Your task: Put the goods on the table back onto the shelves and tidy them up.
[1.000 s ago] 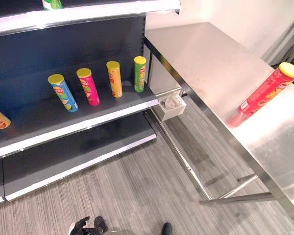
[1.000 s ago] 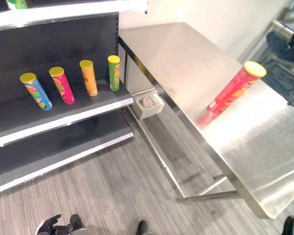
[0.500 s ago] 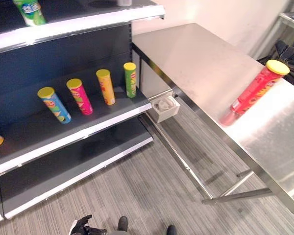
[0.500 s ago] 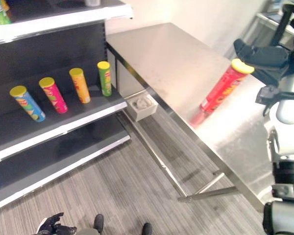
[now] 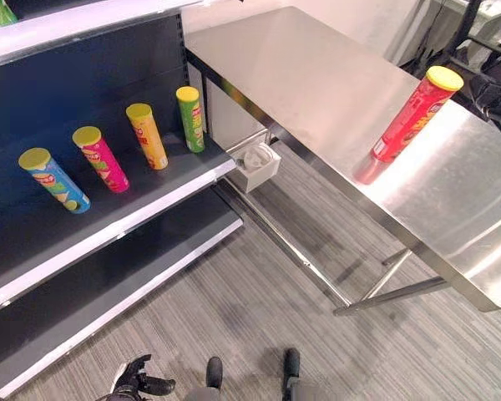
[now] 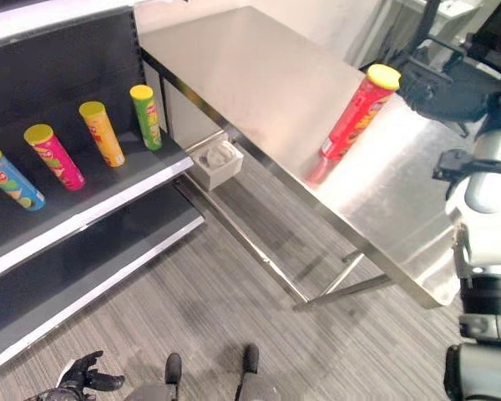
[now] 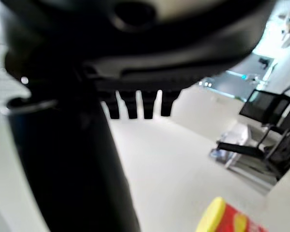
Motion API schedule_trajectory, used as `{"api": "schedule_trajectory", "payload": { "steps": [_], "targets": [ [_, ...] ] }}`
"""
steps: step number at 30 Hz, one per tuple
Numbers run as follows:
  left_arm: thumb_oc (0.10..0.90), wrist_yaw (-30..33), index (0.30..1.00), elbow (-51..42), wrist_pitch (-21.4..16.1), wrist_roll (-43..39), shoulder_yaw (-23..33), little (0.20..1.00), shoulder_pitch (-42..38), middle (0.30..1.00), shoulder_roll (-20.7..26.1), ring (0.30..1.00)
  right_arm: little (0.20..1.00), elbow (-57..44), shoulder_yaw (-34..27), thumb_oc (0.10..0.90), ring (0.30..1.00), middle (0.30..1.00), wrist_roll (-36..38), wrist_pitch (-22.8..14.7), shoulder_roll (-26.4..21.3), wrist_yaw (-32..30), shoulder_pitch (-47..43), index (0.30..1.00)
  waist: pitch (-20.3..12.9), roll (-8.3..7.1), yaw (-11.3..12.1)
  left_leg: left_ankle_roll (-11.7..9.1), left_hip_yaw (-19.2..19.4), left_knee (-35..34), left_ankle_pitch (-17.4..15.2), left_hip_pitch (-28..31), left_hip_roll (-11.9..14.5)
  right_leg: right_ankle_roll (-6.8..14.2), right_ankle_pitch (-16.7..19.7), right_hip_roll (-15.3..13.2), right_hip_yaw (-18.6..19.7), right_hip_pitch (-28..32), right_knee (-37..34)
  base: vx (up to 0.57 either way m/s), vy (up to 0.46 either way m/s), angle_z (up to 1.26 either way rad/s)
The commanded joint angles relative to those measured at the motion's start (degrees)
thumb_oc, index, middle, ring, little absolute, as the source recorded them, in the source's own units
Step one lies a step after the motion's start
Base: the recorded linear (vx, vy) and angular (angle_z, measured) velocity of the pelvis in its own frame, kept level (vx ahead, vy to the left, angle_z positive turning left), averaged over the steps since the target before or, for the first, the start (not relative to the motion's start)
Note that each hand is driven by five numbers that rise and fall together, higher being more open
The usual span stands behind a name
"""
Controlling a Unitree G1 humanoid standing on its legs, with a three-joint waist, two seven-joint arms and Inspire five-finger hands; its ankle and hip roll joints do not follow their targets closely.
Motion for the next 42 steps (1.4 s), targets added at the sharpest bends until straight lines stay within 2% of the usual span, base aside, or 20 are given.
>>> {"api": "schedule_trajectory", "payload": {
  "steps": [1,4,11,30,42],
  "targets": [
    [0.800,1.63,0.900,-1.27,-1.36,-0.12,-1.25,0.900,2.35,0.900,1.60,0.900,0.900,-0.57,-1.90,0.800,0.900,0.900,0.64,-3.93,-9.19,-1.86,-5.81,0.900,-6.12,-0.60,1.90,-2.98,-6.32,0.59,-7.71,3.06,2.58,0.29,0.17,2.04,-1.75,1.85,1.20,0.22,-0.242,0.86],
    [0.800,1.33,0.900,-1.49,-1.19,-0.49,-1.79,0.900,2.65,0.900,0.82,0.900,0.900,-0.36,-2.07,0.800,0.900,0.900,1.25,-3.72,-9.53,-1.05,-4.87,0.900,-7.02,-0.16,1.76,-4.23,-7.20,0.32,-7.53,3.50,4.24,-0.38,-1.19,2.67,-3.56,3.40,1.03,0.14,-0.139,0.41],
    [0.800,0.87,0.900,-1.65,-1.02,-0.56,-2.63,0.900,3.43,0.900,0.33,0.900,0.900,3.29,-0.21,0.800,0.900,0.900,4.40,-3.62,-8.66,0.93,-5.43,0.900,-7.63,0.07,2.30,-5.48,-7.34,0.16,-7.20,3.65,5.72,-0.88,-3.03,3.37,-5.58,5.05,1.03,0.05,-0.031,0.14],
    [0.800,1.11,0.900,-0.08,-0.95,-1.36,-3.48,0.900,3.86,0.900,-0.22,0.900,0.900,17.23,6.39,0.800,0.900,0.900,4.72,0.75,-5.02,4.59,-6.65,0.900,-6.69,0.28,3.29,-5.92,-7.79,0.16,-6.59,2.10,5.26,-0.89,-3.38,2.55,-7.36,5.18,1.03,0.01,0.000,0.04],
    [0.800,1.04,0.900,0.25,-0.48,-2.27,-4.06,0.900,4.29,0.900,-0.63,0.900,0.900,21.53,6.55,0.800,0.900,0.900,8.81,0.03,0.29,2.81,-9.90,0.900,-6.23,0.72,4.52,-5.85,-8.52,0.16,-6.35,1.36,5.17,-1.06,-3.76,2.72,-7.70,4.90,1.03,0.00,-0.001,0.00]
  ]
}}
